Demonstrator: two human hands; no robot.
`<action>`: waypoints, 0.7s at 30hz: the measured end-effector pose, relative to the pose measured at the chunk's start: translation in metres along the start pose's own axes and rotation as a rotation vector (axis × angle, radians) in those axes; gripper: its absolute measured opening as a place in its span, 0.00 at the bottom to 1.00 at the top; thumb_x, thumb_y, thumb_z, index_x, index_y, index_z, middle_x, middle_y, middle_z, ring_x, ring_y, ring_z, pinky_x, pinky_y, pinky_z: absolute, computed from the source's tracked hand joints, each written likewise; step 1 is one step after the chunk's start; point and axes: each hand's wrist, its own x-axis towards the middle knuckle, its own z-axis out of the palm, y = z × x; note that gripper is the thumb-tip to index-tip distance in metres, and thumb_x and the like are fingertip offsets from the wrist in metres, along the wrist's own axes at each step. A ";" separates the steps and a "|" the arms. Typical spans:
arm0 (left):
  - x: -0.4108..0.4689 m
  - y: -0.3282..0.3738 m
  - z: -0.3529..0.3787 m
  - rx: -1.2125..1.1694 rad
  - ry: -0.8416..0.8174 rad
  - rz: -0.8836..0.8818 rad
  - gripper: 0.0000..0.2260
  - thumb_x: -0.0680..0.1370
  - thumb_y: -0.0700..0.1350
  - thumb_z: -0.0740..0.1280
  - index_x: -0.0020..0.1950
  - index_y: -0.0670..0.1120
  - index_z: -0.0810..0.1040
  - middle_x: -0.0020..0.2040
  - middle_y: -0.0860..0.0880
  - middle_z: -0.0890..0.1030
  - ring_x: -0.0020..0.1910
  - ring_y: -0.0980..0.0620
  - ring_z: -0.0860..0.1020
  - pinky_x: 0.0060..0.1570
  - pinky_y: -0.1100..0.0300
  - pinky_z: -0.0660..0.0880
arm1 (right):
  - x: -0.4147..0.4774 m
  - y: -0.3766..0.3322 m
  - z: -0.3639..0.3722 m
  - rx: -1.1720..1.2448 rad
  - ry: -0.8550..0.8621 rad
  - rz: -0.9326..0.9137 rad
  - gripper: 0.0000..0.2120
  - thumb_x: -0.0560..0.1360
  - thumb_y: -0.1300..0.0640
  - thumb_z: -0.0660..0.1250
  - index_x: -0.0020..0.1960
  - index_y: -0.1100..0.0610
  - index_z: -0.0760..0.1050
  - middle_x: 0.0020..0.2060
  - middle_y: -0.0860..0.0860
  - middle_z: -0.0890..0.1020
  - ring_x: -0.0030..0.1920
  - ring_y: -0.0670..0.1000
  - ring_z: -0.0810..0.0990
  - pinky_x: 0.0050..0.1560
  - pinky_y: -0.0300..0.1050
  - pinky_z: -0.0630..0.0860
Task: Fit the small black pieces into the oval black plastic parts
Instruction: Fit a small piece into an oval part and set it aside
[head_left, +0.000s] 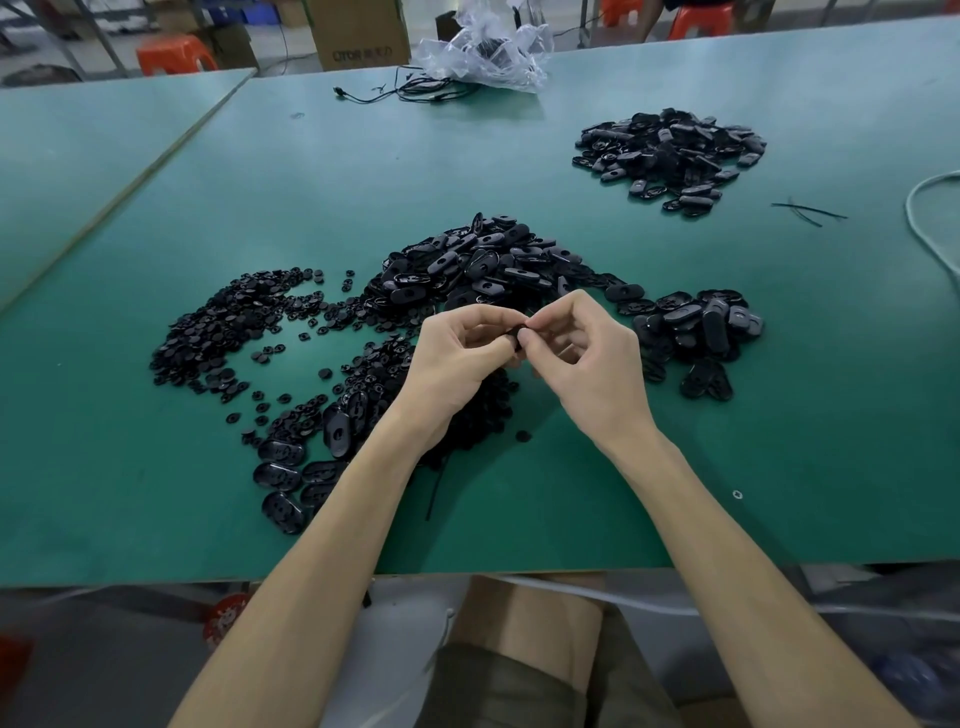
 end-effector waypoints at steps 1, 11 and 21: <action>0.000 0.000 -0.001 -0.015 -0.007 -0.001 0.09 0.79 0.30 0.69 0.56 0.37 0.85 0.48 0.40 0.87 0.45 0.49 0.83 0.53 0.56 0.82 | 0.000 0.000 -0.001 0.004 0.007 -0.002 0.06 0.77 0.61 0.74 0.48 0.53 0.78 0.39 0.43 0.85 0.38 0.46 0.85 0.41 0.35 0.78; -0.001 0.001 -0.003 -0.125 -0.028 0.013 0.10 0.78 0.33 0.73 0.59 0.38 0.84 0.47 0.45 0.88 0.44 0.53 0.85 0.50 0.60 0.81 | 0.001 0.000 -0.001 -0.021 0.039 -0.043 0.10 0.78 0.61 0.71 0.55 0.48 0.79 0.41 0.37 0.81 0.42 0.47 0.83 0.42 0.37 0.75; -0.001 0.002 -0.003 -0.054 0.011 0.018 0.11 0.80 0.37 0.73 0.62 0.39 0.84 0.54 0.42 0.87 0.53 0.44 0.85 0.60 0.52 0.81 | 0.001 -0.001 0.000 -0.119 0.017 -0.141 0.09 0.79 0.65 0.70 0.51 0.53 0.85 0.49 0.44 0.81 0.43 0.46 0.82 0.40 0.35 0.75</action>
